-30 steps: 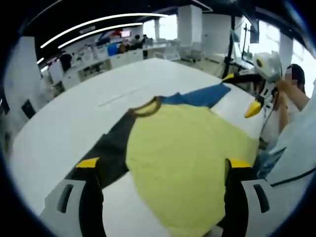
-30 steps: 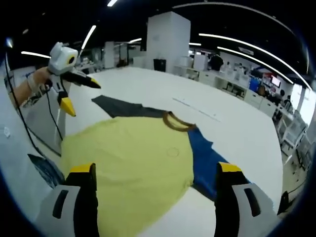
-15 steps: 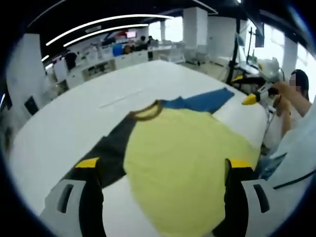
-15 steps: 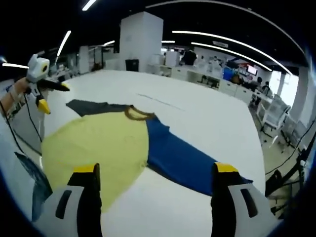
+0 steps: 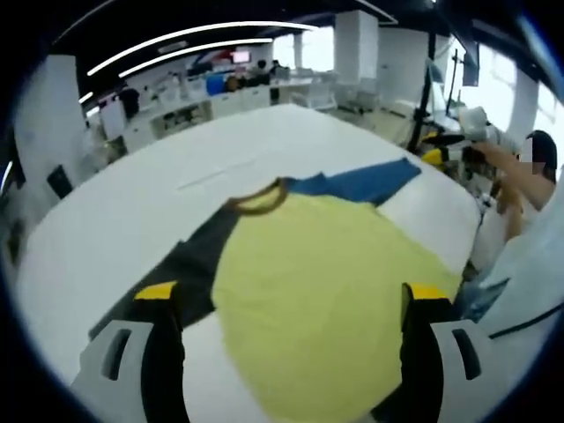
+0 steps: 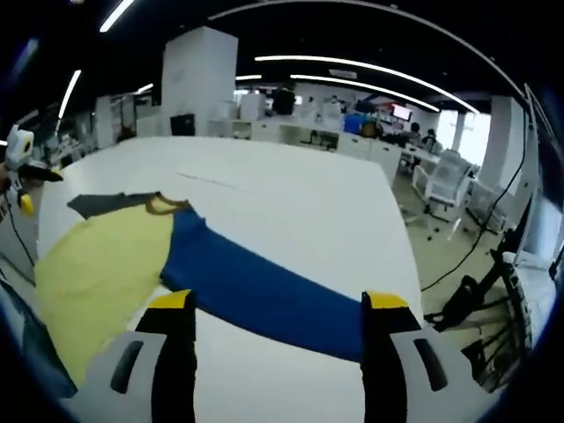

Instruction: Fold the garment on the visible template until the final outline fits inside the template.

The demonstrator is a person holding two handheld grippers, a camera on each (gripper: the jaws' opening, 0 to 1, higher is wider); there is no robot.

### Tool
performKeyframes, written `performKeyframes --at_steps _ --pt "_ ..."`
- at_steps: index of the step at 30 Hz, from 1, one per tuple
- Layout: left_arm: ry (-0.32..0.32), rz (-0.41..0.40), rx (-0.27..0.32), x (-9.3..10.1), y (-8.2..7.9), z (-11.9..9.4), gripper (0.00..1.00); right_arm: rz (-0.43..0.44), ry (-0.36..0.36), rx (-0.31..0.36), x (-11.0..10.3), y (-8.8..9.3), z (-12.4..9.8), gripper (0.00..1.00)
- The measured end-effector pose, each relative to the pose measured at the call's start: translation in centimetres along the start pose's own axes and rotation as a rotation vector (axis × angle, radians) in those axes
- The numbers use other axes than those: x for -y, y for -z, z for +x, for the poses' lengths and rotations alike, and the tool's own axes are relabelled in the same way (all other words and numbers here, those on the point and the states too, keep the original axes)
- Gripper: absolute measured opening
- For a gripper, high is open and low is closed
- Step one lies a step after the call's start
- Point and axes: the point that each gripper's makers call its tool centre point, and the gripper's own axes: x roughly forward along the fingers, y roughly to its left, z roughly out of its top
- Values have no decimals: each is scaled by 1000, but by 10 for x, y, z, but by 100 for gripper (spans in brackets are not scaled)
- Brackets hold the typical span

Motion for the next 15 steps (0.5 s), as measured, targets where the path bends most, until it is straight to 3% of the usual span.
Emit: performKeyframes --at_steps 7,15 --pt "-2 -12 -6 1 -4 1 99 19 30 -41 25 18 9 69" --pt "-15 -3 -7 1 -6 1 99 119 77 -49 59 37 17 50"
